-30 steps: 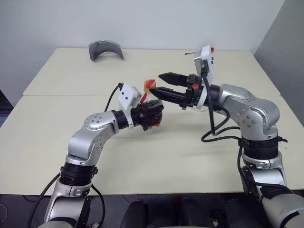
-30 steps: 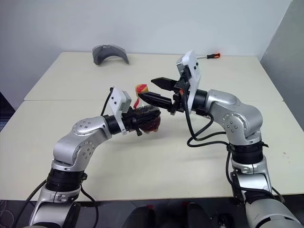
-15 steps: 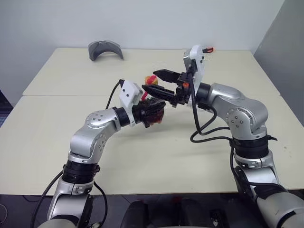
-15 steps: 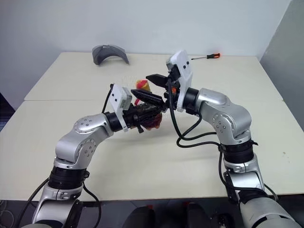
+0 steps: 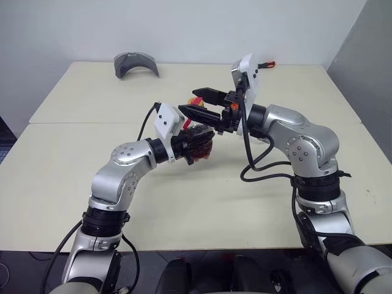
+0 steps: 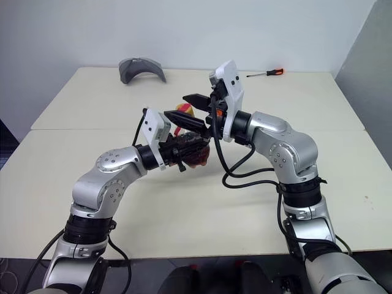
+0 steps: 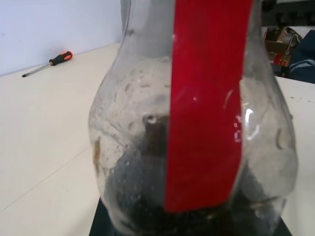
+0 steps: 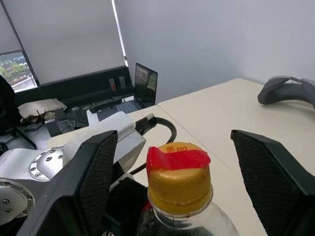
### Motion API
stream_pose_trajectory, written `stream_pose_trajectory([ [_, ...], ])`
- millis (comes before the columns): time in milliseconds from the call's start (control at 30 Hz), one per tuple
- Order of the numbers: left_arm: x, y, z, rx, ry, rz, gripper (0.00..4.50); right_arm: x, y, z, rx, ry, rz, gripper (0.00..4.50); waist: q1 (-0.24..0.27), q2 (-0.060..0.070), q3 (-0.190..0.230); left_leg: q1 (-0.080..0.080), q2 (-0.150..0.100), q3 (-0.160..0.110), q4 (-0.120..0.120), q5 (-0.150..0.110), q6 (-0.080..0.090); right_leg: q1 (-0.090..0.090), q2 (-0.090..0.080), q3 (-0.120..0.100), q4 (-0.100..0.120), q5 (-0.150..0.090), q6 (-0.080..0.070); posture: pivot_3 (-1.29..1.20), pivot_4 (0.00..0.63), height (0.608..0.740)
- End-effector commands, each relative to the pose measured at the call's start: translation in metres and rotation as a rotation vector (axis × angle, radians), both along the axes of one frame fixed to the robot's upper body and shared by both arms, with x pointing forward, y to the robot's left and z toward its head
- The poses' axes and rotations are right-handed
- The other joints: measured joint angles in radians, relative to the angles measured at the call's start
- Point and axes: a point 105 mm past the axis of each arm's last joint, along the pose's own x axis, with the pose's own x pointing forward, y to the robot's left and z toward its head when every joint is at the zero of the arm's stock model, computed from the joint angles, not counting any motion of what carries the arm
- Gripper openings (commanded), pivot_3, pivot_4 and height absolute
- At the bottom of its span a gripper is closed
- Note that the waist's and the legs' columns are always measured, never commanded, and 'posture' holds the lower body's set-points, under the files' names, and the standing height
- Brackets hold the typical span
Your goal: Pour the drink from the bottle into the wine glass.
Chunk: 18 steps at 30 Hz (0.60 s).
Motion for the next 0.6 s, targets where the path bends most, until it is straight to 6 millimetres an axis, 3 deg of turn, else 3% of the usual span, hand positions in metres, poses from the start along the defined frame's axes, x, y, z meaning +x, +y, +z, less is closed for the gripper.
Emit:
stream_pose_trajectory([
  [33, -0.003, -0.002, 0.017, -0.008, -0.069, -0.014, 1.04, -0.004, -0.002, 0.016, 0.027, -0.057, 0.018, 2.34, 0.000, 0.000, 0.000, 0.000, 0.000, 0.000, 0.000, 0.000, 0.000, 0.000, 0.000, 0.000, 0.000, 0.000, 0.000, 0.00, 0.150, 0.740],
  [133, -0.003, -0.002, 0.017, -0.007, -0.071, -0.016, 1.04, -0.003, -0.003, 0.016, 0.032, -0.057, 0.017, 1.30, 0.000, 0.000, 0.000, 0.000, 0.000, 0.000, 0.000, 0.000, 0.000, 0.000, 0.000, 0.000, 0.000, 0.000, 0.000, 0.00, 0.150, 0.740],
  [600, -0.012, -0.002, 0.018, -0.001, -0.056, -0.056, 1.04, -0.014, -0.004, 0.023, 0.051, -0.065, 0.144, 1.28, 0.000, 0.000, 0.000, 0.000, 0.000, 0.000, 0.000, 0.000, 0.000, 0.000, 0.000, 0.000, 0.000, 0.000, 0.000, 0.00, 0.150, 0.740],
])
